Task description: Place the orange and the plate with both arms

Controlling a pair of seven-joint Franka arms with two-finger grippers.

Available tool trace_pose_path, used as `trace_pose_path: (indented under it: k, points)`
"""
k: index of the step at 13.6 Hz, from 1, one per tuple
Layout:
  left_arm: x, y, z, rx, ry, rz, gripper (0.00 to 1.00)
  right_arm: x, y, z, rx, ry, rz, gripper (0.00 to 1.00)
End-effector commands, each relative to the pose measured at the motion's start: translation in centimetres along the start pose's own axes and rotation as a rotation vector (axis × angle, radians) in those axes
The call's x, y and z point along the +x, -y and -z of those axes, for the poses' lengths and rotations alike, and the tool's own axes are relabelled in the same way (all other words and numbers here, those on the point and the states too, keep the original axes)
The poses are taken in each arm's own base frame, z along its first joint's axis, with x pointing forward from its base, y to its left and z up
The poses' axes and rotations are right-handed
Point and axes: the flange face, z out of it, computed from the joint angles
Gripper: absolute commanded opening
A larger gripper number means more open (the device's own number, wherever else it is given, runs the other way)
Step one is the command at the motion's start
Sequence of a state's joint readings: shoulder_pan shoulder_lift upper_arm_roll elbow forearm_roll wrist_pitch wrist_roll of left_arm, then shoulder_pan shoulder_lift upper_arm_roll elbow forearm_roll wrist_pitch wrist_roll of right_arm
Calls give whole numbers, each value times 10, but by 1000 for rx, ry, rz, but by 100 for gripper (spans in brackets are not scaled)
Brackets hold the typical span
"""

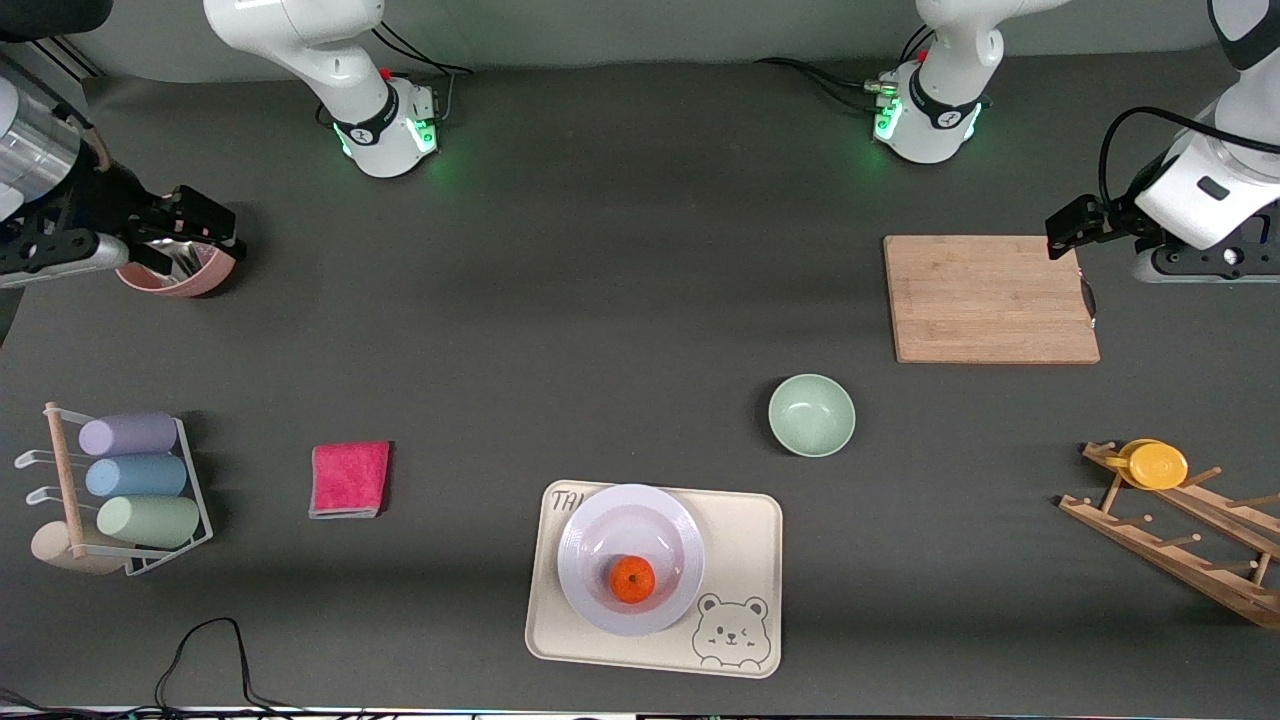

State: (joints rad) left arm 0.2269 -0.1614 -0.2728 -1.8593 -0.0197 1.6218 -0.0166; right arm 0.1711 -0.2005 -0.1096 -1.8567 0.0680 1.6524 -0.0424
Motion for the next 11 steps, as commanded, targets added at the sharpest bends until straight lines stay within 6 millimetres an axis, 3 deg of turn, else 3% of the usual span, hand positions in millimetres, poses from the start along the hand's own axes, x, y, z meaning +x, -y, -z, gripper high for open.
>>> trace_pose_path:
  k: [1,4,6,11]
  points:
    - [1,-2,5,-3,-14,-8,100,-1,19,-5,-57,-12,24,100]
    - [1,-2,5,-3,-14,-8,100,5,18,-4,-58,-11,17,100]
    - [1,-2,5,-3,-14,-8,100,10,3,-5,-48,-1,-19,100]
    - [1,-2,5,-3,-14,-8,100,12,4,-5,-32,-1,-20,100]
